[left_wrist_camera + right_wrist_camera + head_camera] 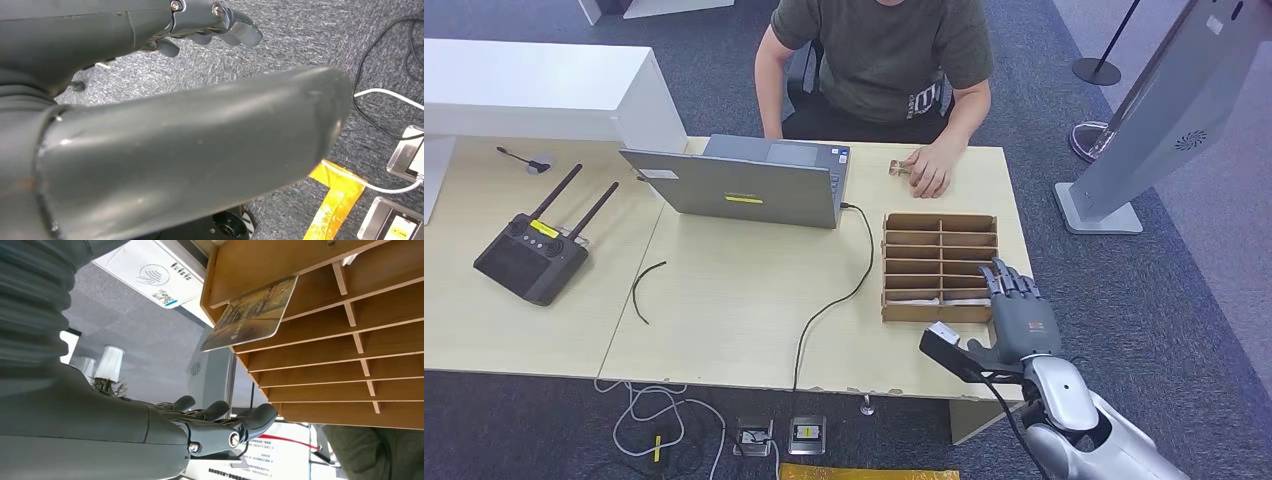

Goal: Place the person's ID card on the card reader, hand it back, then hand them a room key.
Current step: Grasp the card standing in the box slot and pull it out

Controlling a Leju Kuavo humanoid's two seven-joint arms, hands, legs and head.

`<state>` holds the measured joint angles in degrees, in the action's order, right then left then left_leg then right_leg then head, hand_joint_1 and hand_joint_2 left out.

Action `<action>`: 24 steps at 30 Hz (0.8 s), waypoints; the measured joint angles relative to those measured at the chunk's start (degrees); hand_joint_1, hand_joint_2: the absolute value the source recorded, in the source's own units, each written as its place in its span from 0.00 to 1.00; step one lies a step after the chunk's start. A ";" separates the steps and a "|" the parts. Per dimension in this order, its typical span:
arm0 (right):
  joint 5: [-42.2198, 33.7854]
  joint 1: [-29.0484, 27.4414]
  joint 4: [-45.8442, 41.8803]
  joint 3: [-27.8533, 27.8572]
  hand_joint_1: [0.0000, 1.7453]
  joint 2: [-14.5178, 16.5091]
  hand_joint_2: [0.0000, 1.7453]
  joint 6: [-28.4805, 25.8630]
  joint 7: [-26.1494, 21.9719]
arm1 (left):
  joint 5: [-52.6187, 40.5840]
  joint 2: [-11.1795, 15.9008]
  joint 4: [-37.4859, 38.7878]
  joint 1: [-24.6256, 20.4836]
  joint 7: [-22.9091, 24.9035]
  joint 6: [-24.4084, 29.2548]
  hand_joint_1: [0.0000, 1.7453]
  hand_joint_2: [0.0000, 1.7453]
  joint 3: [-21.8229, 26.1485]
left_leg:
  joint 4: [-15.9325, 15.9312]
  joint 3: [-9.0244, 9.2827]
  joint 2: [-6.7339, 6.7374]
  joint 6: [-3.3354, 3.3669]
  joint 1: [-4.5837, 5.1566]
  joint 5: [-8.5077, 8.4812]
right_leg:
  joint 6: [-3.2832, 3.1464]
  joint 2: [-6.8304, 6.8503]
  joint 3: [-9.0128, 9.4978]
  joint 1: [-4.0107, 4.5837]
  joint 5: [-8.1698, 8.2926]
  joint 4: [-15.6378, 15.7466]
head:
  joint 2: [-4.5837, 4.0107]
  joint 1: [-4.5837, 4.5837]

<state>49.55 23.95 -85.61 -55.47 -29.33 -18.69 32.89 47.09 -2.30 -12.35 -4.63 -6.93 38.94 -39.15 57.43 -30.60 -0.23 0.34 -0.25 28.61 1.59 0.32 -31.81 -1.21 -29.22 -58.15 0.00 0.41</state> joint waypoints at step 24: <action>0.00 0.02 1.06 -0.07 0.00 0.82 1.00 0.02 0.20 | 0.28 0.20 -0.13 -0.06 0.00 0.05 0.00 0.00 -0.90 | 0.00 0.01 0.01 0.00 0.00 0.00 | 0.00 -0.01 0.00 0.00 0.00 0.00 | 0.00 -0.01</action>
<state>49.55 23.97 -84.55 -55.54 -28.50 -18.68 33.09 47.36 -2.10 -12.48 -4.69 -6.93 38.99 -40.05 57.43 -30.60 -0.22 0.34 -0.24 28.61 1.59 0.32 -31.81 -1.21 -29.22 -58.15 0.00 0.40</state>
